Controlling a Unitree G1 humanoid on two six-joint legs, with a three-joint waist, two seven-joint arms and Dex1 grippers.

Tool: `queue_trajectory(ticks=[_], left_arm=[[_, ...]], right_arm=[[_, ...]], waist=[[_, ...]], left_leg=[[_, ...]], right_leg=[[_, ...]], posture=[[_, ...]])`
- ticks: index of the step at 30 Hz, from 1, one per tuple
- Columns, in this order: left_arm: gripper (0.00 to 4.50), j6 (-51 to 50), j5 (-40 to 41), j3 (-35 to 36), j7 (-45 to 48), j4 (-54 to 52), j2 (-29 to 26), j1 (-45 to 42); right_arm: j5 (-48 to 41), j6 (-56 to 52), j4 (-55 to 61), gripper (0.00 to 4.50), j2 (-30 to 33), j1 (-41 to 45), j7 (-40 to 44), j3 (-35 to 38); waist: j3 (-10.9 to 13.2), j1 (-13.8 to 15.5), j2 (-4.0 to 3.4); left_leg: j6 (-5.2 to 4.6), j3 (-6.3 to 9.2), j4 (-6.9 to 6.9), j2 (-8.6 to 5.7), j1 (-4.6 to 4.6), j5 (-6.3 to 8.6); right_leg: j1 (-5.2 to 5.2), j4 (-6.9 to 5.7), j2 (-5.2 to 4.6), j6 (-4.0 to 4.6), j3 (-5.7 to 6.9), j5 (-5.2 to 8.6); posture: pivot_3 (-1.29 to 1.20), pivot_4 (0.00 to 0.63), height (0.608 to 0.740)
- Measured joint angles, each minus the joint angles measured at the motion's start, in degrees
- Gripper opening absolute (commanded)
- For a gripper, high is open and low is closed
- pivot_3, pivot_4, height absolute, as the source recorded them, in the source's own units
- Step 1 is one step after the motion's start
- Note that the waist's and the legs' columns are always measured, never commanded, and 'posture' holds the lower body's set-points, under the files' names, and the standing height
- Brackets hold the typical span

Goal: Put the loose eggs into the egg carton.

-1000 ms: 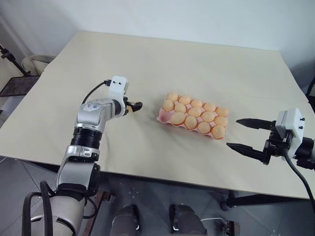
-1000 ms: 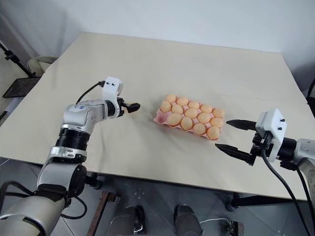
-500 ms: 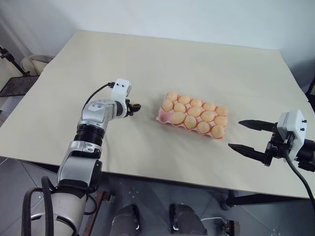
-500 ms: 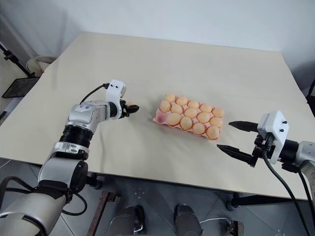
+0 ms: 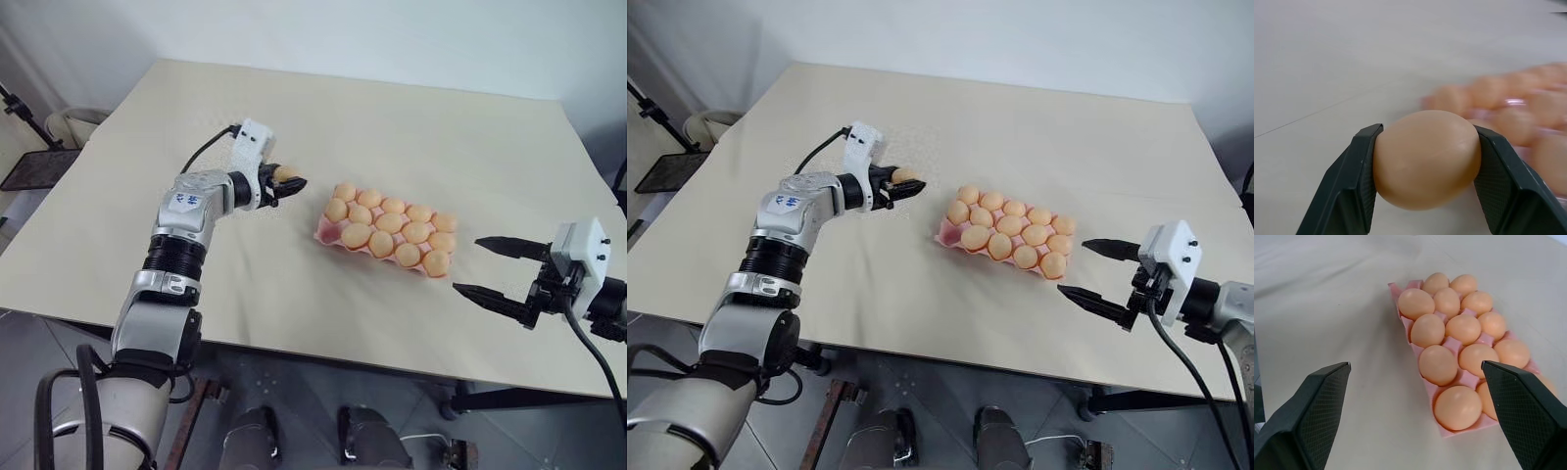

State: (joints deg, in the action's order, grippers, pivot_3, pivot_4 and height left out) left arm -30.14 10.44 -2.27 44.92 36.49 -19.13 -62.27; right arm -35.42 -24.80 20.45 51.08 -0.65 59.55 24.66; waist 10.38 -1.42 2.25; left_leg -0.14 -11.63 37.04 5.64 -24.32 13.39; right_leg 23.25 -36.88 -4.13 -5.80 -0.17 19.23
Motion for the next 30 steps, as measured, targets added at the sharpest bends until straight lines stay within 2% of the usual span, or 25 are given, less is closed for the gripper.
queue_trajectory(ticks=[6, 17, 19, 24, 30], left_arm=[[2.35, 0.35, -0.69, -6.08, 11.55, 1.23, 0.16, -0.22], [2.35, 5.82, -6.48, -9.56, 14.68, 12.64, 0.62, -3.46], [3.06, 6.5, -6.67, -9.55, 14.73, 14.03, 1.15, -3.88], [4.45, 8.09, -7.44, -9.53, 15.26, 16.04, 1.8, -5.32], [4.45, 7.28, -7.24, -8.52, 16.09, 15.61, 1.78, -5.33]], right_arm=[[-0.03, 0.09, 3.43, 4.5, -1.97, -4.18, -2.15, 3.29], [-0.09, 0.11, 10.2, 4.5, -6.47, -12.79, -6.37, 7.22], [-0.16, 0.11, 11.02, 4.5, -6.69, -13.51, -6.83, 7.31], [-0.41, 0.11, 11.14, 4.5, -6.7, -13.85, -7.54, 7.42], [-0.52, 0.1, 10.95, 4.5, -6.45, -13.24, -7.69, 7.45]], waist=[[0.0, -0.12, 0.0], [0.0, -0.2, 0.0], [0.0, -0.16, 0.0], [0.0, -0.2, 0.0], [0.0, -0.21, 0.0]], left_leg=[[-0.02, 0.01, 0.04, 0.03, 0.0, -0.01], [-0.31, 0.03, 0.06, 0.01, -0.01, 0.11], [-0.33, 0.04, 0.07, 0.01, -0.01, 0.11], [-0.35, 0.04, 0.06, 0.01, -0.01, 0.12], [-0.35, 0.04, 0.07, 0.02, -0.02, 0.11]], right_leg=[[0.01, -0.03, 0.04, 0.0, -0.03, 0.0], [0.05, -0.09, 0.0, 0.01, -0.04, 0.0], [0.05, -0.1, 0.0, 0.01, -0.04, 0.01], [0.05, -0.1, 0.01, 0.01, -0.03, 0.01], [0.07, -0.11, 0.03, 0.01, -0.03, 0.01]], posture=[[0.0, 0.15, 0.74], [0.0, 0.15, 0.74], [0.0, 0.15, 0.74], [0.0, 0.15, 0.74], [0.0, 0.15, 0.74]])
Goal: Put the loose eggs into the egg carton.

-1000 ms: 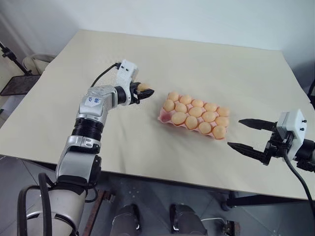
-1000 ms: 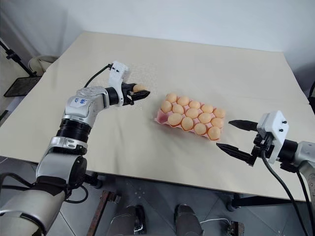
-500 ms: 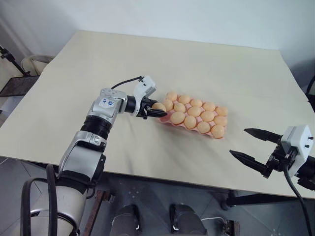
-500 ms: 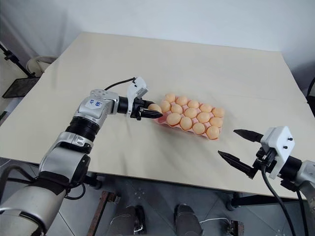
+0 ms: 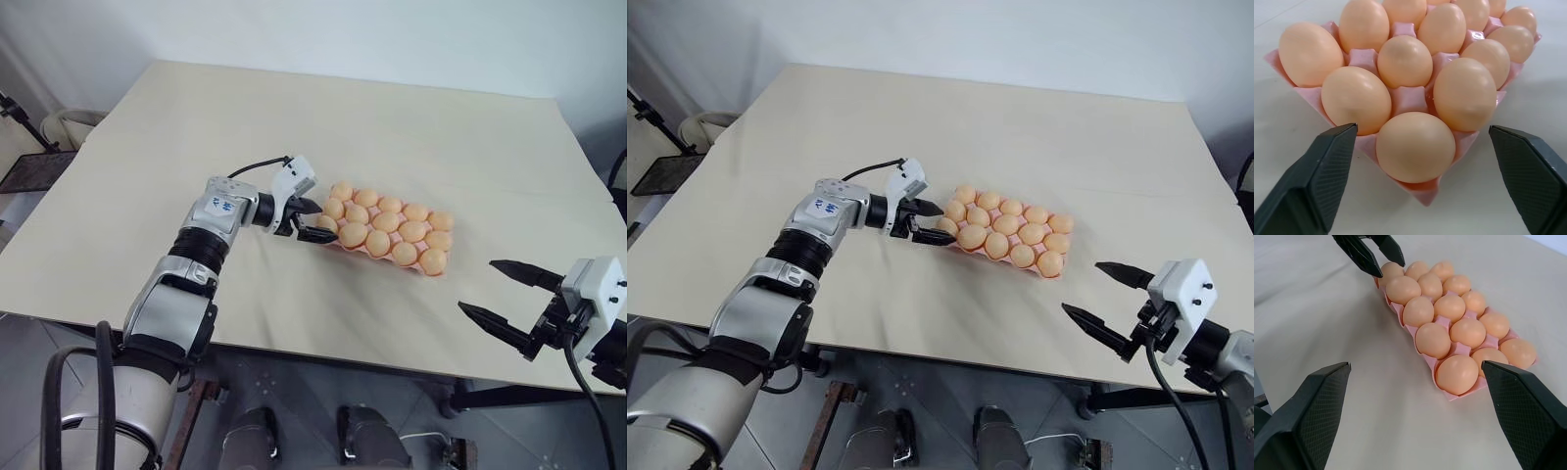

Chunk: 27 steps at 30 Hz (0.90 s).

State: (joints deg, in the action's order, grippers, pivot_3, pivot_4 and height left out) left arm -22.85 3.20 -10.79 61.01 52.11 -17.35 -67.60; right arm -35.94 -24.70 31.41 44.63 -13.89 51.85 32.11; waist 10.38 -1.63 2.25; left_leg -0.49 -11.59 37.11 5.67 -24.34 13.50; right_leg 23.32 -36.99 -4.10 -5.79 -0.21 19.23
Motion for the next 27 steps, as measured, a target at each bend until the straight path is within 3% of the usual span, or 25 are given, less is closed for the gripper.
queue_trajectory(ticks=[9, 16, 21, 27], left_arm=[[4.45, -7.03, 6.06, 8.14, -0.43, -14.2, -4.09, 0.27], [4.45, -6.23, 10.94, 11.91, 7.43, -29.66, -17.73, 10.3], [4.45, -8.26, 12.55, 12.25, 13.0, -31.63, -26.39, 16.47], [4.45, -8.42, 14.28, 13.98, 15.32, -32.47, -30.27, 19.46]], right_arm=[[0.11, -0.01, -3.06, 4.5, 2.29, 5.17, 1.19, -0.62], [0.86, 0.97, -8.67, 4.5, 5.12, 10.53, 4.44, -2.96], [1.8, 2.35, -12.88, 4.5, 6.87, 13.08, 7.49, -3.83], [2.94, 3.51, -17.5, 4.5, 7.97, 18.01, 10.24, -6.91]], waist=[[0.01, -0.06, -0.01], [0.03, -0.37, -0.08], [0.03, -0.18, -0.07], [0.03, -0.04, -0.07]], left_leg=[[0.08, -0.01, 0.01, 0.03, -0.03, -0.06], [0.44, -0.06, 0.0, 0.15, 0.09, -0.26], [0.22, -0.02, 0.06, 0.14, 0.09, -0.22], [0.14, -0.02, 0.05, -0.03, 0.08, -0.12]], right_leg=[[0.06, -0.11, 0.03, -0.01, -0.01, 0.0], [0.12, -0.42, 0.16, 0.0, -0.05, 0.05], [0.13, -0.48, 0.12, 0.04, -0.03, 0.06], [0.09, -0.5, -0.28, 0.05, 0.02, 0.07]], posture=[[0.0, 0.15, 0.74], [0.0, 0.15, 0.74], [0.0, 0.15, 0.74], [0.0, 0.15, 0.74]])
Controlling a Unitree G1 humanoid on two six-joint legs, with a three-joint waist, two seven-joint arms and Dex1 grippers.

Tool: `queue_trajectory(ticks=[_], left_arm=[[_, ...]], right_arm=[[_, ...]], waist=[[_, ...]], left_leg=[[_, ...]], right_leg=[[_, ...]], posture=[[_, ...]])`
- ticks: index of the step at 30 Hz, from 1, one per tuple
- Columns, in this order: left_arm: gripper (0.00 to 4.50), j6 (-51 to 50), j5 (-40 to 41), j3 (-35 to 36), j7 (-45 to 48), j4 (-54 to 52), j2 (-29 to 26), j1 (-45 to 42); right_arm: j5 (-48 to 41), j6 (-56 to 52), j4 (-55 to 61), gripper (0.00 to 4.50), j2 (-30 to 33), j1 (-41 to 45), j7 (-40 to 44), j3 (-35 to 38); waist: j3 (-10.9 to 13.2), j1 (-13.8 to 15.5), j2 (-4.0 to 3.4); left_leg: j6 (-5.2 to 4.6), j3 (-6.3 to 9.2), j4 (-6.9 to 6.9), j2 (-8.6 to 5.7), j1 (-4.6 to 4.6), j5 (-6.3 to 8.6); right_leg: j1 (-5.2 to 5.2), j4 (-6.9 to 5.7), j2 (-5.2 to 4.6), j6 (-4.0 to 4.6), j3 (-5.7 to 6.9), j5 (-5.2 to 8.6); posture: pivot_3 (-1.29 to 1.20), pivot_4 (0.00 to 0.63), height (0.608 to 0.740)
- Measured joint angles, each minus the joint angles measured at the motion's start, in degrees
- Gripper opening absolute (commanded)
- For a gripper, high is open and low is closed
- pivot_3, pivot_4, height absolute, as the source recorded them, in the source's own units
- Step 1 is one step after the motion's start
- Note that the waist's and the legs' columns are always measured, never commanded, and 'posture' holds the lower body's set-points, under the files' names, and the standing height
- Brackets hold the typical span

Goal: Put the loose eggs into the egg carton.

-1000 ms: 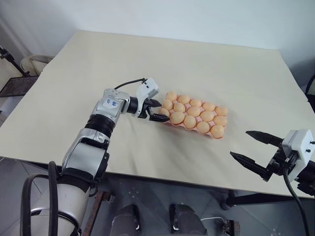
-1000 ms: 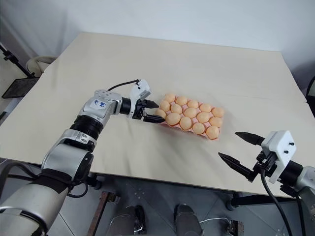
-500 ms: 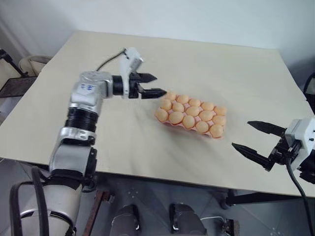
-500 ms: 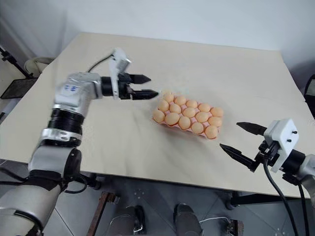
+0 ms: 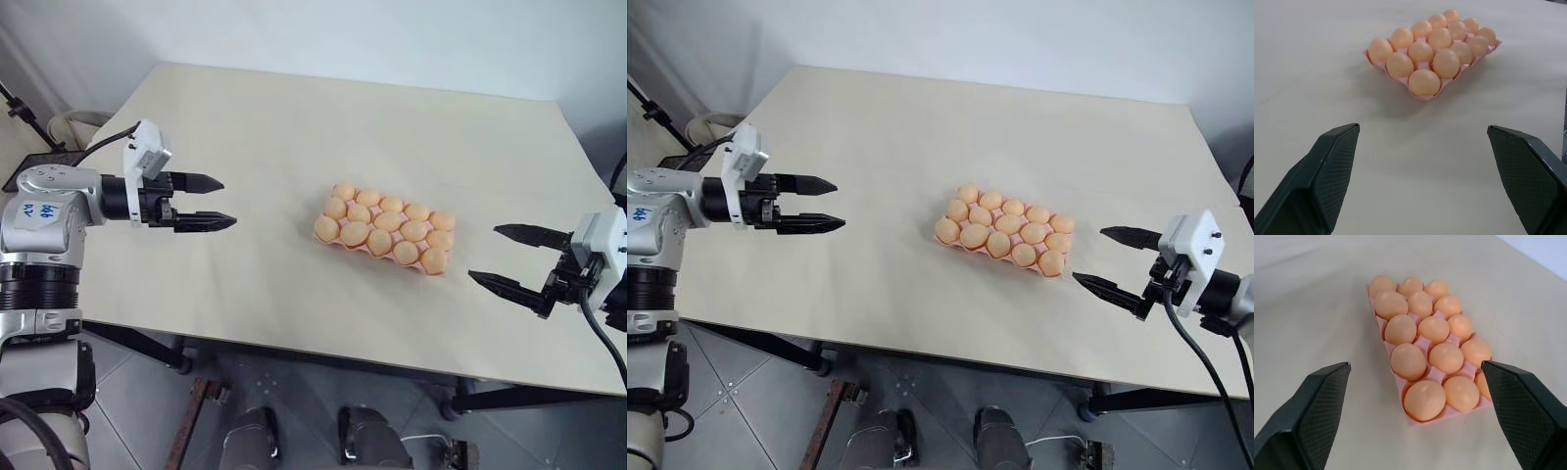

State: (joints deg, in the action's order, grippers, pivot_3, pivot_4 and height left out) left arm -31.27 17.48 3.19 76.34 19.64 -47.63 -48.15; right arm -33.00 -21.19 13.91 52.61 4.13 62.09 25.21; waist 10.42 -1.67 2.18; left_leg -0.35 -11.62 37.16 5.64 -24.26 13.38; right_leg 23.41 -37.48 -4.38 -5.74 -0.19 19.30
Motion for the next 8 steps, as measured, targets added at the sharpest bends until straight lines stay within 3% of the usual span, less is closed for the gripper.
queue_trajectory(ticks=[8], left_arm=[[4.45, 2.41, 0.21, 0.01, 3.83, -0.92, -3.28, 1.86]], right_arm=[[0.48, 0.05, -2.0, 4.5, 1.4, 1.09, 2.53, -1.14]], waist=[[0.0, -0.08, -0.01]], left_leg=[[-0.12, -0.03, -0.06, 0.01, -0.01, -0.05]], right_leg=[[0.06, 0.02, 0.01, 0.03, 0.04, 0.02]], posture=[[0.0, 0.15, 0.74]])
